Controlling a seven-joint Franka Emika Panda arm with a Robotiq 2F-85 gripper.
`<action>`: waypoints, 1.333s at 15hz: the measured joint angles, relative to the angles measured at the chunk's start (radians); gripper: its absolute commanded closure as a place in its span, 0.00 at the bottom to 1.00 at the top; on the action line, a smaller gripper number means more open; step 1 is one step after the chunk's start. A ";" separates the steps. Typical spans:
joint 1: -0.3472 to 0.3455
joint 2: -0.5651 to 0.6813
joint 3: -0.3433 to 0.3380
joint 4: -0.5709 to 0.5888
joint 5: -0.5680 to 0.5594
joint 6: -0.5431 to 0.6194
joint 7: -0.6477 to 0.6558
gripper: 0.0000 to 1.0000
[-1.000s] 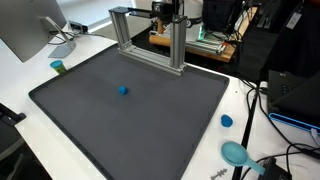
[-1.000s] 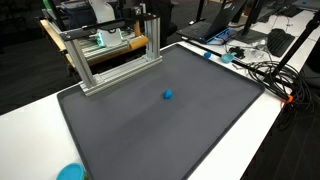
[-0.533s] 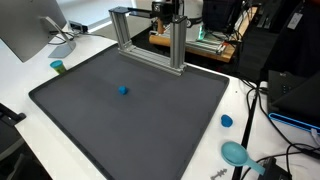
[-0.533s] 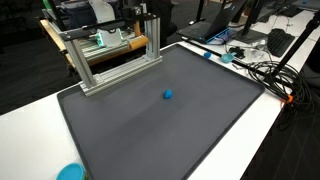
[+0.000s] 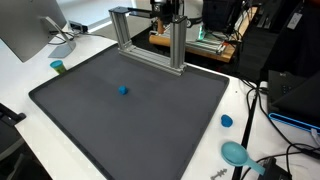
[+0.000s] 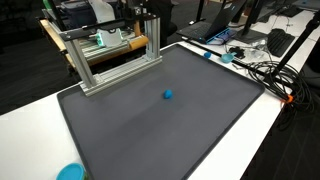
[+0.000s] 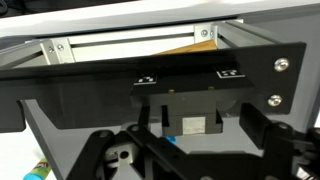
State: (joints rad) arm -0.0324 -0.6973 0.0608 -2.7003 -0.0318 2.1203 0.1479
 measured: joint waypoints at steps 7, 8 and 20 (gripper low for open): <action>0.000 0.000 0.000 -0.008 0.000 0.010 0.003 0.24; 0.000 0.000 0.000 -0.010 0.000 0.012 0.003 0.31; 0.012 -0.002 -0.021 -0.020 0.003 0.019 -0.069 0.35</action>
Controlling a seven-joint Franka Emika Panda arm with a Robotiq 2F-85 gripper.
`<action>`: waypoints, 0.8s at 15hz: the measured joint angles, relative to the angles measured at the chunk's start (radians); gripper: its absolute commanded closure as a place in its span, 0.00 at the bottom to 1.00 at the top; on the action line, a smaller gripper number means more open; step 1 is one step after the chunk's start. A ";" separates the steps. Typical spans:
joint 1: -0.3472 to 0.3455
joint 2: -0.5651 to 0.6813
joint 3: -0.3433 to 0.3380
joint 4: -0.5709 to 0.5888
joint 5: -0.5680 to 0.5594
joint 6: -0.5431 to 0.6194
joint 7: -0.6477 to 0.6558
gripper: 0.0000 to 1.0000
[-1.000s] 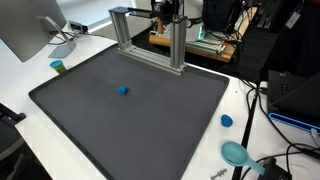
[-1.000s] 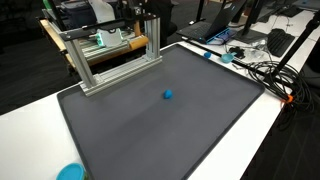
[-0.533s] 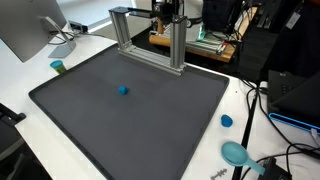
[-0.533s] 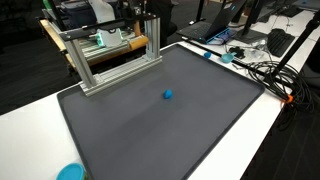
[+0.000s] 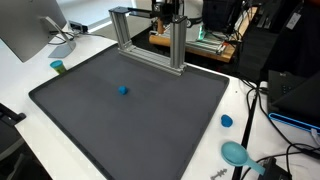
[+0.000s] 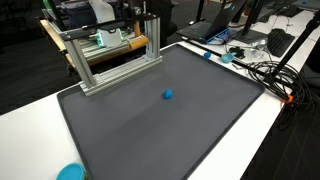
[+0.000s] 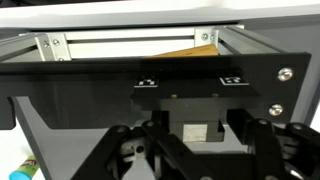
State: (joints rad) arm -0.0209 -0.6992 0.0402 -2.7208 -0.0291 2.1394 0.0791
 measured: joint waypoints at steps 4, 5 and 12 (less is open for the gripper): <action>0.004 0.000 -0.017 -0.002 0.000 0.000 -0.038 0.51; 0.004 0.000 -0.019 -0.001 0.000 0.000 -0.042 0.47; 0.004 -0.001 -0.022 -0.001 0.001 -0.001 -0.046 0.67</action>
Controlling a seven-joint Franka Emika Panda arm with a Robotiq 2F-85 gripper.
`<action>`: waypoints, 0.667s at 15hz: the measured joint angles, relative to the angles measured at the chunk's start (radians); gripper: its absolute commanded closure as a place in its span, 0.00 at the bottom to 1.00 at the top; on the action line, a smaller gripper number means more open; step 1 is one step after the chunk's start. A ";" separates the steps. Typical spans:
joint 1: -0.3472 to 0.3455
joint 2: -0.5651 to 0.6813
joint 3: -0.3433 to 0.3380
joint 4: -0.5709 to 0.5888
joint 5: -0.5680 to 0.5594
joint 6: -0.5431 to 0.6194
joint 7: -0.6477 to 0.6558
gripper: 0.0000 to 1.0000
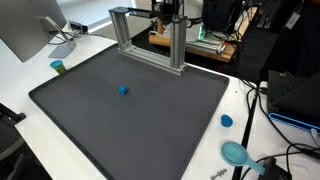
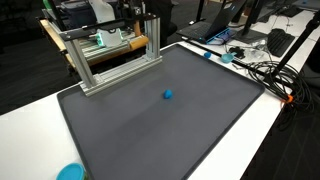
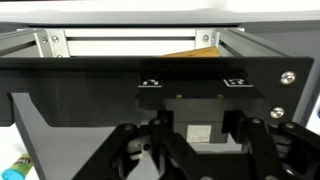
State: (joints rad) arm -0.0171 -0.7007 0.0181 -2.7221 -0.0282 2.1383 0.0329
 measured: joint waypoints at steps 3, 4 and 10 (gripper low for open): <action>0.000 0.000 -0.002 0.002 0.003 -0.007 0.001 0.15; 0.000 0.000 -0.003 0.004 0.003 -0.014 0.001 0.12; -0.002 -0.003 -0.005 0.007 0.007 -0.031 0.013 0.67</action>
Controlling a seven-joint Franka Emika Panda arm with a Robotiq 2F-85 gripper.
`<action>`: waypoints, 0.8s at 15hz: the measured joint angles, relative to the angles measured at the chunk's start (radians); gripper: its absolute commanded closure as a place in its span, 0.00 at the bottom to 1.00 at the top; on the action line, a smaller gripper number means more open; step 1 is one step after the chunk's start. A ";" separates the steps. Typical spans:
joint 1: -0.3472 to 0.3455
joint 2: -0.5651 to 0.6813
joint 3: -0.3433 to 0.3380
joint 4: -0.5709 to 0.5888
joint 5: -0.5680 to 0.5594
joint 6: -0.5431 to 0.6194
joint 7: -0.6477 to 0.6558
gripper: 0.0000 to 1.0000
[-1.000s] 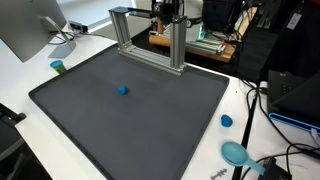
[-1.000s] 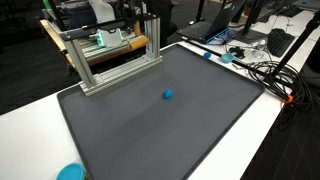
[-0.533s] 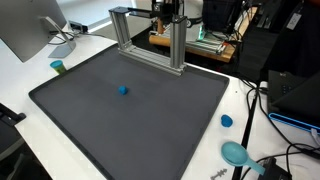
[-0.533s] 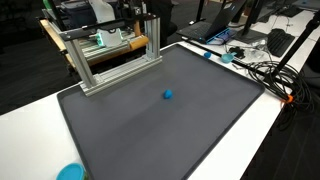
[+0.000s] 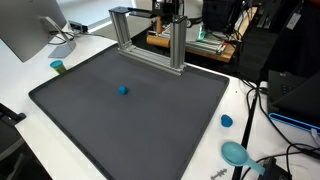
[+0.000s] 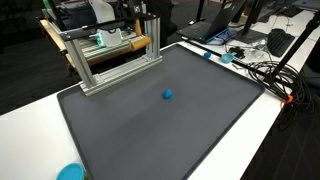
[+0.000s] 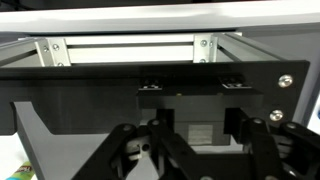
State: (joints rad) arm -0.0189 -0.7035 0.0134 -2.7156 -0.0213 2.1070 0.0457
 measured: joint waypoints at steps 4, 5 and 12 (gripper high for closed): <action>0.000 0.001 0.000 0.001 0.008 0.004 0.013 0.67; 0.000 0.002 0.000 0.002 0.009 0.004 0.019 0.67; 0.000 0.037 0.005 0.048 0.004 -0.050 0.020 0.17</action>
State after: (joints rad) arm -0.0186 -0.6661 0.0184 -2.6678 -0.0171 2.0573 0.0657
